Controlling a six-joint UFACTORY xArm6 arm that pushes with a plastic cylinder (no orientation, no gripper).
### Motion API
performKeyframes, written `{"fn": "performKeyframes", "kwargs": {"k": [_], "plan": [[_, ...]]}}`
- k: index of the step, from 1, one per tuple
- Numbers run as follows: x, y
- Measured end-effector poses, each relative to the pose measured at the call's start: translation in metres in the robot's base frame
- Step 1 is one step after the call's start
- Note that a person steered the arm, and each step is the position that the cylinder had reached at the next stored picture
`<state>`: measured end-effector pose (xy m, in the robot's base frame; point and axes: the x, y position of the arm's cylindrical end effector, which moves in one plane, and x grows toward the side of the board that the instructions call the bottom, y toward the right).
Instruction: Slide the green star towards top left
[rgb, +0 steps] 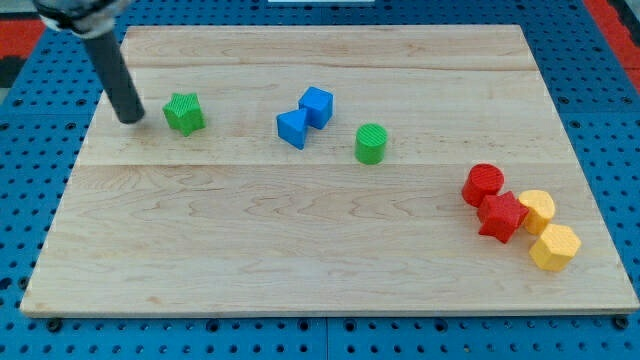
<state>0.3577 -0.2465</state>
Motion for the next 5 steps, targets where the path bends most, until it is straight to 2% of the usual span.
{"fn": "performKeyframes", "kwargs": {"k": [1,3,4,5], "plan": [[-0.013,0.017],[0.093,0.045],[0.049,0.103],[-0.021,0.060]]}}
